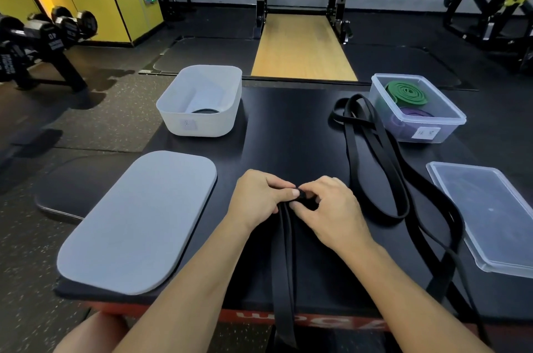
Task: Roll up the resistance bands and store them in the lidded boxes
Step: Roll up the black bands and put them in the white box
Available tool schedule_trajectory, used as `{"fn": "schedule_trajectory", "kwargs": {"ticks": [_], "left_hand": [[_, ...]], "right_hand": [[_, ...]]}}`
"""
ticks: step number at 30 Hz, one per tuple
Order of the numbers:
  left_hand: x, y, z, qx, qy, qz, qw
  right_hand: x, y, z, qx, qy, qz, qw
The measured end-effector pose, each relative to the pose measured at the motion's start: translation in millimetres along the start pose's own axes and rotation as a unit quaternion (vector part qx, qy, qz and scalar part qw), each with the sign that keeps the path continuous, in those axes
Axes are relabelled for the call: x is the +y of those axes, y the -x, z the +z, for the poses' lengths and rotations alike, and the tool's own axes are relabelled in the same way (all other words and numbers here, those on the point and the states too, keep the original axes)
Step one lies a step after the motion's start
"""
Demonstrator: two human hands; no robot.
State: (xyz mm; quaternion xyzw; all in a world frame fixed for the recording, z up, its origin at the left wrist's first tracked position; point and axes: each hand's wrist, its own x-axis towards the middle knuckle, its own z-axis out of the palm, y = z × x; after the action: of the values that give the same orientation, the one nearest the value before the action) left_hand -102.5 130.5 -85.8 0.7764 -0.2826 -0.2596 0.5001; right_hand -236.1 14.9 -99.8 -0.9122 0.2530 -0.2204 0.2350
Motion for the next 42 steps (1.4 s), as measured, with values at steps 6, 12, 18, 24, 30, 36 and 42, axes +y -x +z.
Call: {"fn": "schedule_trajectory", "kwargs": {"ticks": [6,12,18,24,30,36,42], "left_hand": [[0.9,1.6,-4.2,-0.022,0.022,-0.009,0.999],[0.3,2.0,0.9,-0.018,0.023,-0.013,0.999],[-0.4,-1.5,1.2,0.0,0.017,-0.026,1.0],[-1.0,-1.0,0.9,0.033,0.012,-0.026,0.999],[-0.4,6.5,4.0,0.044,0.006,-0.004,0.999],[0.5,12.5,2.0,0.013,-0.01,0.013,1.0],[-1.4,12.5,-3.5,-0.017,-0.008,0.02,1.0]], "right_hand": [[-23.0,0.6,6.5,-0.005,0.035,0.065,0.997],[-25.8,1.5,6.7,0.005,0.074,0.069,0.995],[-7.5,2.5,-1.4,-0.015,-0.033,0.042,0.998],[8.9,2.3,-11.0,-0.037,-0.029,-0.02,0.999],[9.1,2.1,-5.8,-0.011,-0.023,-0.019,1.0],[7.6,5.0,-4.2,0.0,-0.038,-0.008,0.999],[7.8,9.1,-5.5,0.002,-0.041,0.014,0.999]]}}
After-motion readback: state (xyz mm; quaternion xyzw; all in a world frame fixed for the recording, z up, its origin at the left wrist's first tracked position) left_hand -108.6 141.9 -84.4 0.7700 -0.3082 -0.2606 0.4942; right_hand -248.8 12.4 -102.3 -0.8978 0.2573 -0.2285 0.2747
